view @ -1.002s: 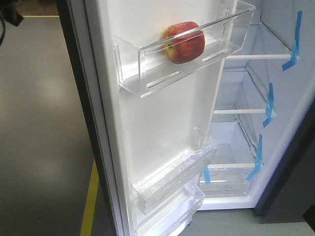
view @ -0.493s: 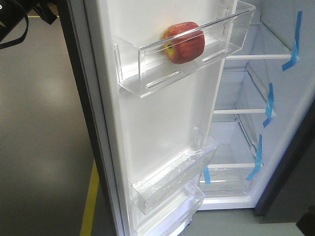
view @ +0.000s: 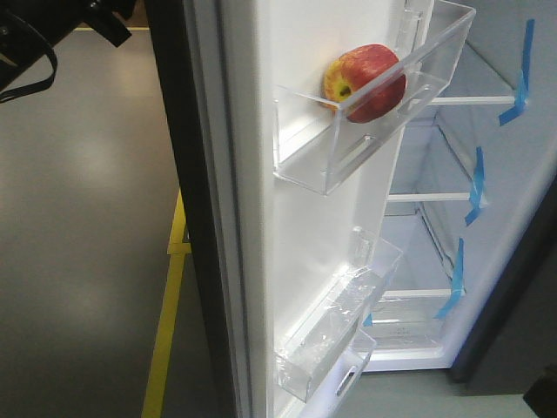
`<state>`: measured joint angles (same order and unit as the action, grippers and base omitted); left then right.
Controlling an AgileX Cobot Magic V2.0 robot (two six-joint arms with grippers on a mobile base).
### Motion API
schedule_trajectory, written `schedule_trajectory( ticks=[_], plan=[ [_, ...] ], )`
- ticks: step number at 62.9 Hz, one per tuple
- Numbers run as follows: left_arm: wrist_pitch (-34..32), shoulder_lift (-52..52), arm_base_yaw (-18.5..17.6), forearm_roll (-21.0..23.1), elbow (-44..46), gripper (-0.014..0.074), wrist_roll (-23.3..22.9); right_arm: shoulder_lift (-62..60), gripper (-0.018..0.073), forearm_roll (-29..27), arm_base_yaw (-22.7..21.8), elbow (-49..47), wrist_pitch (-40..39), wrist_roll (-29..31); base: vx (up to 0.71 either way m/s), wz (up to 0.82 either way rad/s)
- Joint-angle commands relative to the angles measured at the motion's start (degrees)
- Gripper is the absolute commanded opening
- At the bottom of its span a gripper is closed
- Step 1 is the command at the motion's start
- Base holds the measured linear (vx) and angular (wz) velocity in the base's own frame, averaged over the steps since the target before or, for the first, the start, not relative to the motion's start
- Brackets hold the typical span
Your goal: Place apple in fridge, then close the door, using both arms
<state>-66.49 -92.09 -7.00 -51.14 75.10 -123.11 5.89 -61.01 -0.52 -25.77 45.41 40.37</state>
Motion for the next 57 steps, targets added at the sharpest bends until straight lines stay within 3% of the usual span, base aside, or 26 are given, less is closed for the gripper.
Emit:
schedule_trajectory(
  ticks=[1, 19, 27, 40, 57],
  plan=[
    [-7.5, 2.21, -2.48, -0.15, 1.9, 0.034, -0.27, 0.91, -0.0003, -2.4, 0.03, -1.24, -2.44, 0.21, 0.0, 0.0],
    [-7.92, 2.21, -13.64, -4.78, 2.4, 0.0299, -0.22, 0.91, -0.0003, -2.4, 0.03, -1.24, -3.01, 0.21, 0.0, 0.0],
    [-6.81, 2.21, -16.08, -6.03, 2.4, 0.0299, -0.16, 0.91, -0.0003, -2.4, 0.03, -1.24, -3.08, 0.21, 0.0, 0.0],
    [-6.49, 2.21, -13.62, -9.15, 2.4, 0.0296, 0.85, 0.91, -0.0003, -2.4, 0.03, -1.24, -6.82, 0.21, 0.0, 0.0],
    [-1.74, 2.21, -5.74, -15.13, 2.4, 0.021, 0.9, 5.81, 0.0007, -1.95, 0.03, -1.38, -18.34, 1.93, 0.0, 0.0]
  ],
)
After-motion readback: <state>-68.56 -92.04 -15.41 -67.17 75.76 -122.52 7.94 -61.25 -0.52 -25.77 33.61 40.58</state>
